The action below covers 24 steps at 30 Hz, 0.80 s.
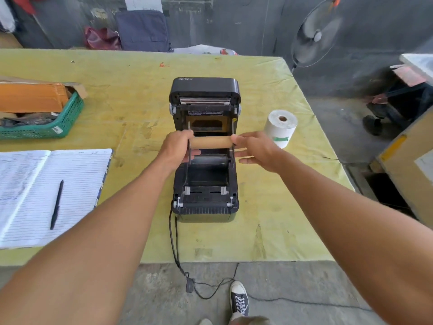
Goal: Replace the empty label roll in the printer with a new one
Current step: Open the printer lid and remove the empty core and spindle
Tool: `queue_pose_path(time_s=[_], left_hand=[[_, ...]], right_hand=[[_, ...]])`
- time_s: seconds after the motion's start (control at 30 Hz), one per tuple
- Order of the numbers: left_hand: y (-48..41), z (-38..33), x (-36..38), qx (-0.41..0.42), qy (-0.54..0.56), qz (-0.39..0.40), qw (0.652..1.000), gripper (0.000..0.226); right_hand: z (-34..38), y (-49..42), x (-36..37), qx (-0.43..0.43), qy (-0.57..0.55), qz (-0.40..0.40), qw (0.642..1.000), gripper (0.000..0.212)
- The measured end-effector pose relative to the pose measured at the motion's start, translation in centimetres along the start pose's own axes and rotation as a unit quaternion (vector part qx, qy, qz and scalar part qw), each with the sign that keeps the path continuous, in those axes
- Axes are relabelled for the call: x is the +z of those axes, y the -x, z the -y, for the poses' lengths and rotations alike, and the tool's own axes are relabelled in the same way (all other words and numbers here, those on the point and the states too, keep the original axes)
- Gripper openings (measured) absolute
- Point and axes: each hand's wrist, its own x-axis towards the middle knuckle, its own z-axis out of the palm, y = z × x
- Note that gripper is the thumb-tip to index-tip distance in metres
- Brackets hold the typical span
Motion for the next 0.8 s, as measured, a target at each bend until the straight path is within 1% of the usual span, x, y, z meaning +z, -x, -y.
queue_pose_path(time_s=[0.03,0.1,0.2,0.27,0.37,0.53,0.67,0.73,0.8], left_hand=[[0.4,-0.5,0.6,-0.014,0.044,0.013,0.999,0.026],[1.4,-0.8,1.8,-0.026,0.08,0.041,0.996,0.029],[3.0,-0.4,3.5,-0.034,0.104,0.104,0.989,0.04],[4.3,0.2,4.9,-0.046,0.134,0.135,0.981,0.042],[5.6,0.9,7.4,-0.055,0.157,0.154,0.974,0.036],[6.3,1.3,11.7,-0.06,0.137,0.151,0.977,0.018],[6.0,2.1,15.0,-0.08,0.129,0.131,0.98,0.014],[6.0,2.9,16.6,-0.099,0.132,0.116,0.979,0.012],[6.1,3.8,18.1,-0.119,0.134,0.1,0.979,0.011]], right_hand=[[0.2,0.7,-0.2,0.007,-0.034,-0.002,0.999,0.024],[0.1,2.3,-0.4,0.011,-0.075,-0.015,0.997,0.029],[-0.9,4.9,-1.3,0.009,-0.117,-0.043,0.992,0.024],[-2.3,6.5,-2.6,0.019,-0.134,-0.049,0.99,0.021],[-4.2,8.1,-4.8,0.029,-0.135,-0.046,0.989,0.025],[-7.3,9.1,-8.5,0.051,-0.148,-0.059,0.986,0.029],[-10.2,8.8,-11.7,0.082,-0.161,-0.061,0.982,0.028],[-11.8,8.4,-13.7,0.106,-0.161,-0.083,0.978,0.025],[-13.8,8.0,-15.4,0.141,-0.129,-0.125,0.974,0.024]])
